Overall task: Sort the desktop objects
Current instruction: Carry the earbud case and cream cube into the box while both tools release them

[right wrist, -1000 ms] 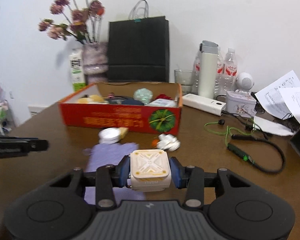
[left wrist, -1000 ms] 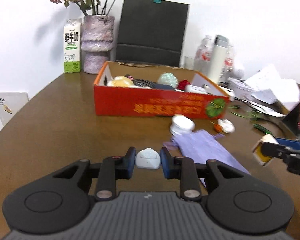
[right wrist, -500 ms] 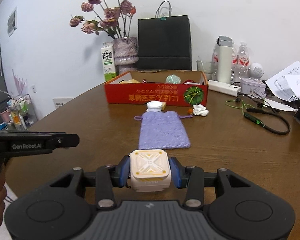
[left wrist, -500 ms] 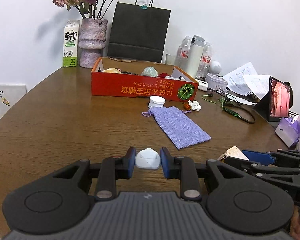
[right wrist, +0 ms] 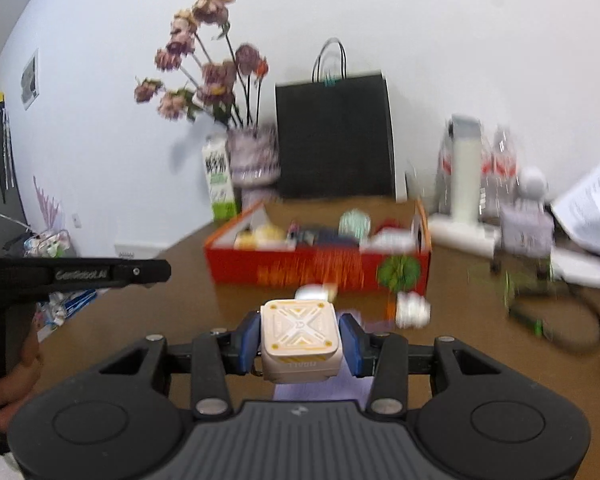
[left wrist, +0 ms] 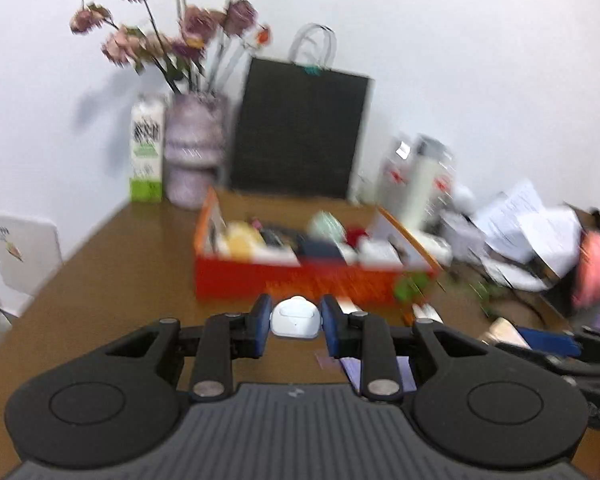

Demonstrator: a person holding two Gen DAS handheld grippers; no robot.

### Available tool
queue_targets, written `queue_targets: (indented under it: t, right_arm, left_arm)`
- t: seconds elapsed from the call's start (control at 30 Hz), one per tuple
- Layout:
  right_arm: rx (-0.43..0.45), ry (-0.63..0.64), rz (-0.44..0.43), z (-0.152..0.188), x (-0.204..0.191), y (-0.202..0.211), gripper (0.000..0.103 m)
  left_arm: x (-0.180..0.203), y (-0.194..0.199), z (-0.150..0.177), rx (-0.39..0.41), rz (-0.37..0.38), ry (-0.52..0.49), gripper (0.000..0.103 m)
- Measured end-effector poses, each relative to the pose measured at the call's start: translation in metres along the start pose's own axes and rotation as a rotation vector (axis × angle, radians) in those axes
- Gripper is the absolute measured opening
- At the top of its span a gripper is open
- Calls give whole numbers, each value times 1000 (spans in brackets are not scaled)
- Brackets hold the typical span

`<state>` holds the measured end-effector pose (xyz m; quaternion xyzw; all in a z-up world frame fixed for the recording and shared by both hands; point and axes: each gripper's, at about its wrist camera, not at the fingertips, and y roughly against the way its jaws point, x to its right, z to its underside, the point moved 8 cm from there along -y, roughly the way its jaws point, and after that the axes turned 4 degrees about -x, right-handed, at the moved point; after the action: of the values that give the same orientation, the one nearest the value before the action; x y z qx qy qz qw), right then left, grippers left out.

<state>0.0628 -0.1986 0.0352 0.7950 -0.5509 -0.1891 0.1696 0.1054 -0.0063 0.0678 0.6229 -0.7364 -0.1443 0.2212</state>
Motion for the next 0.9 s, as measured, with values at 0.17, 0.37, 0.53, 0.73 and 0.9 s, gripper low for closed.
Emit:
queue_targets:
  t: [0.17, 0.37, 0.53, 0.73, 0.9]
  right_arm:
    - [14, 4, -28, -65, 16, -63, 41]
    - [-33, -32, -54, -144, 35, -177, 41]
    - [-187, -91, -57, -173, 43, -283, 41]
    - [-370, -145, 27, -157, 57, -383, 41]
    - [-443, -215, -19, -137, 62, -412, 42]
  left_arm:
    - [-13, -60, -62, 3, -5, 12, 27]
    - [-27, -152, -124, -23, -83, -56, 27]
    - [-44, -254, -132, -177, -161, -83, 28]
    - [-57, -335, -111, -402, -202, -45, 28]
    - [-70, -346, -104, -421, -217, 22, 33]
